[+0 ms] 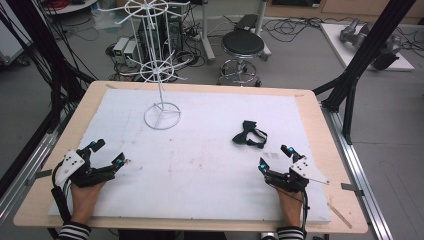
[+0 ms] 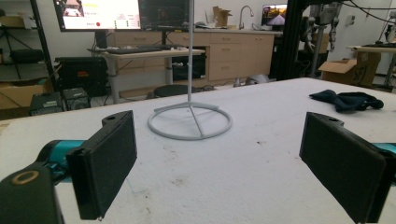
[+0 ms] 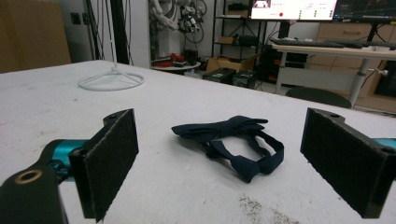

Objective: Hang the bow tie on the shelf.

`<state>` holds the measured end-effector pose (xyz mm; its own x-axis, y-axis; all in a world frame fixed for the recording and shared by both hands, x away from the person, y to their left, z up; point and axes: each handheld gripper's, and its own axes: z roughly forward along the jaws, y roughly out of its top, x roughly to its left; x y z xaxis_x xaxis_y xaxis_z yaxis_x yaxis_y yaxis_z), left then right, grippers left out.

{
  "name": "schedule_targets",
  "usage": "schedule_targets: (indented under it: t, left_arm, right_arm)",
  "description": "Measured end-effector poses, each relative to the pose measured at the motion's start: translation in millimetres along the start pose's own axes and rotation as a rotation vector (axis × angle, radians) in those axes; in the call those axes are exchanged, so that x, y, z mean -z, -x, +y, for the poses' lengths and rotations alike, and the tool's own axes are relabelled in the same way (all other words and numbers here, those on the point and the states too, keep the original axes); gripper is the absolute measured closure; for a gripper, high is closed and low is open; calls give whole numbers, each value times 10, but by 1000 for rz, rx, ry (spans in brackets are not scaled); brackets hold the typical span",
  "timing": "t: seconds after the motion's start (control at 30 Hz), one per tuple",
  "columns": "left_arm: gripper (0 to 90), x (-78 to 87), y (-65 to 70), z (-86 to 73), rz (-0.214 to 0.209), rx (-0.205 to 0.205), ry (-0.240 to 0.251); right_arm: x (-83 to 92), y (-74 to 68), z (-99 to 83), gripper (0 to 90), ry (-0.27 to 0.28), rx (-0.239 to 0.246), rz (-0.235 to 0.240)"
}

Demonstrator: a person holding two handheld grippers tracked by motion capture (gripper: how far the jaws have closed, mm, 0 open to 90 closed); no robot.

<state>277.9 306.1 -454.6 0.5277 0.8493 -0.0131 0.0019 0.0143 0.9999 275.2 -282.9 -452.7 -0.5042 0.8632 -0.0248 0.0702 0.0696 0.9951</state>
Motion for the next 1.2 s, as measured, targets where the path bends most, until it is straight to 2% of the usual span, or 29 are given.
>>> schedule_targets:
  t: [0.07, 0.27, 0.37, 0.6, 0.7, 0.87, 0.97, 1.07, 1.2]
  left_arm:
    - [114, -3, -2, 1, 1, 0, -3]
    - [114, -3, 6, 1, 0, -7, -2]
    - [114, 2, 9, -1, 1, -12, 1]
    - [114, -2, 10, 1, 2, -15, -2]
    - [115, -6, 13, 1, 2, -12, -5]
    - [115, -7, 23, 2, 9, -23, -6]
    - [115, -8, 18, 2, 9, -14, -5]
    - [115, -7, 21, 2, 7, -20, -7]
    - [115, -11, 18, 2, 10, -14, -6]
  right_arm:
    - [-1, -3, 0, 103, 0, 7, 0]
    - [4, 9, 0, 103, 1, -14, 2]
    - [2, 7, 0, 103, 1, -2, 0]
    - [5, 9, -1, 103, 0, -16, -1]
    - [1, 11, 0, 103, 2, -5, -1]
    - [2, 23, 1, 103, 5, -18, -3]
    - [-8, 30, 12, 103, -12, -25, -3]
    - [-24, 53, 53, 103, -67, 3, -15]
    - [-23, 81, 194, 103, -85, 5, 3]
